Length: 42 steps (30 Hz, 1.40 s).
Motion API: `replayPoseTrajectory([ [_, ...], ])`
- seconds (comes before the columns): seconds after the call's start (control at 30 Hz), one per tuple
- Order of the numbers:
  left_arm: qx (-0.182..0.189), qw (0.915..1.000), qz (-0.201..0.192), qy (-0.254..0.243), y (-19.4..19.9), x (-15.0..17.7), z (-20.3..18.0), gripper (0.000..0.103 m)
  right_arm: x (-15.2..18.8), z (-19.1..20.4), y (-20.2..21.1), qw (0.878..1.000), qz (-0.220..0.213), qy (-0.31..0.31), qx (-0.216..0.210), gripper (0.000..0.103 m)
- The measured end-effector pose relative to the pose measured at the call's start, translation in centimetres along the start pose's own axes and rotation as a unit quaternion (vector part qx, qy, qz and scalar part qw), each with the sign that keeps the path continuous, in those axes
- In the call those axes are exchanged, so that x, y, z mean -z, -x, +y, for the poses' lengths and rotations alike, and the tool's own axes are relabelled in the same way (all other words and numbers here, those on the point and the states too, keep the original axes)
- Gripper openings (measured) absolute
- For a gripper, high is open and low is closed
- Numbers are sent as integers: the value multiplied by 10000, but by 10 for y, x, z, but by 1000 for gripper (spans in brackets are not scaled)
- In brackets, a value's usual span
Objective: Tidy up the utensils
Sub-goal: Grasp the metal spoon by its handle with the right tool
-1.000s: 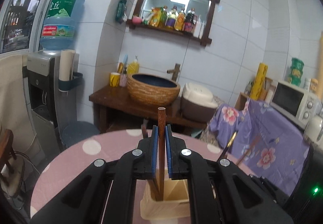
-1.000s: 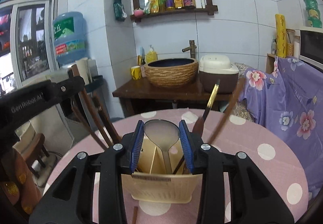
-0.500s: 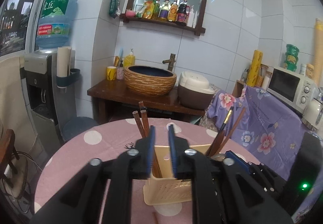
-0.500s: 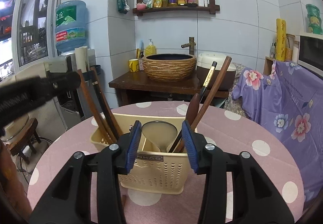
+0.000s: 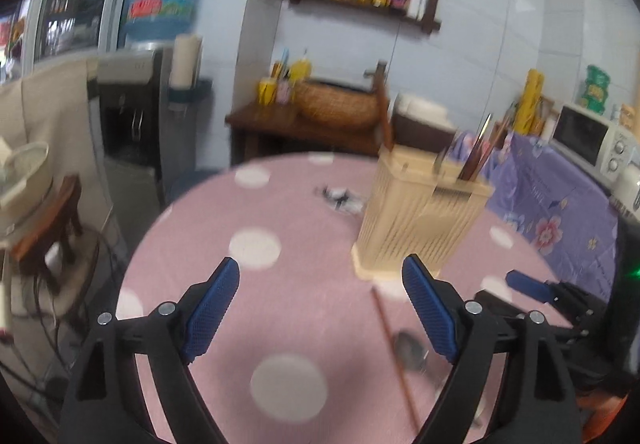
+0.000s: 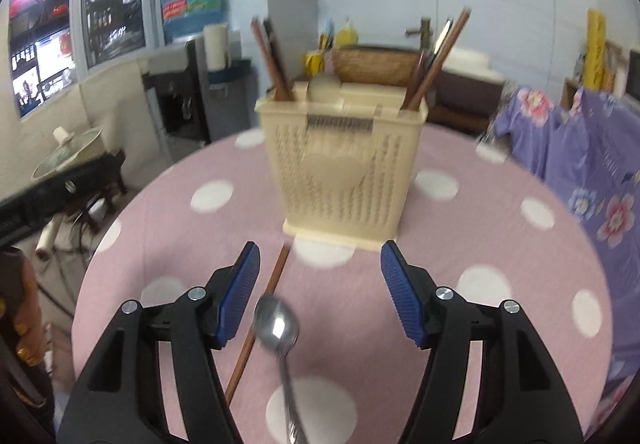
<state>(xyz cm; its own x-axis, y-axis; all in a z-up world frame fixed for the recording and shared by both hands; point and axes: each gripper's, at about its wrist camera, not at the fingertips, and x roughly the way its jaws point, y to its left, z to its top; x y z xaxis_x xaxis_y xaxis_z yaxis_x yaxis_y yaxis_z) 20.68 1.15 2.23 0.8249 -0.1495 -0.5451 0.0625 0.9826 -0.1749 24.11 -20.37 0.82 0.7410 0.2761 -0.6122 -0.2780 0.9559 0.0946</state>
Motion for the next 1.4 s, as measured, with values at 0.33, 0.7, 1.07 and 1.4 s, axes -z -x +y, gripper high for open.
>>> replayPoseTrajectory([
  [0.33, 8, 9978, 640, 147, -17, 44, 17, 79, 45, 25, -45, 9936, 994, 205, -487, 63],
  [0.7, 56, 9974, 674, 229, -14, 48, 23, 79, 41, 35, -88, 9867, 1461, 514, -489, 58],
  [1.07, 95, 9971, 724, 209, -15, 51, 18, 79, 38, 41, -93, 9857, 1435, 793, -386, 38],
  [1.4, 136, 9965, 807, 164, -22, 51, 12, 79, 22, 12, -36, 9979, 525, 78, -385, 38],
])
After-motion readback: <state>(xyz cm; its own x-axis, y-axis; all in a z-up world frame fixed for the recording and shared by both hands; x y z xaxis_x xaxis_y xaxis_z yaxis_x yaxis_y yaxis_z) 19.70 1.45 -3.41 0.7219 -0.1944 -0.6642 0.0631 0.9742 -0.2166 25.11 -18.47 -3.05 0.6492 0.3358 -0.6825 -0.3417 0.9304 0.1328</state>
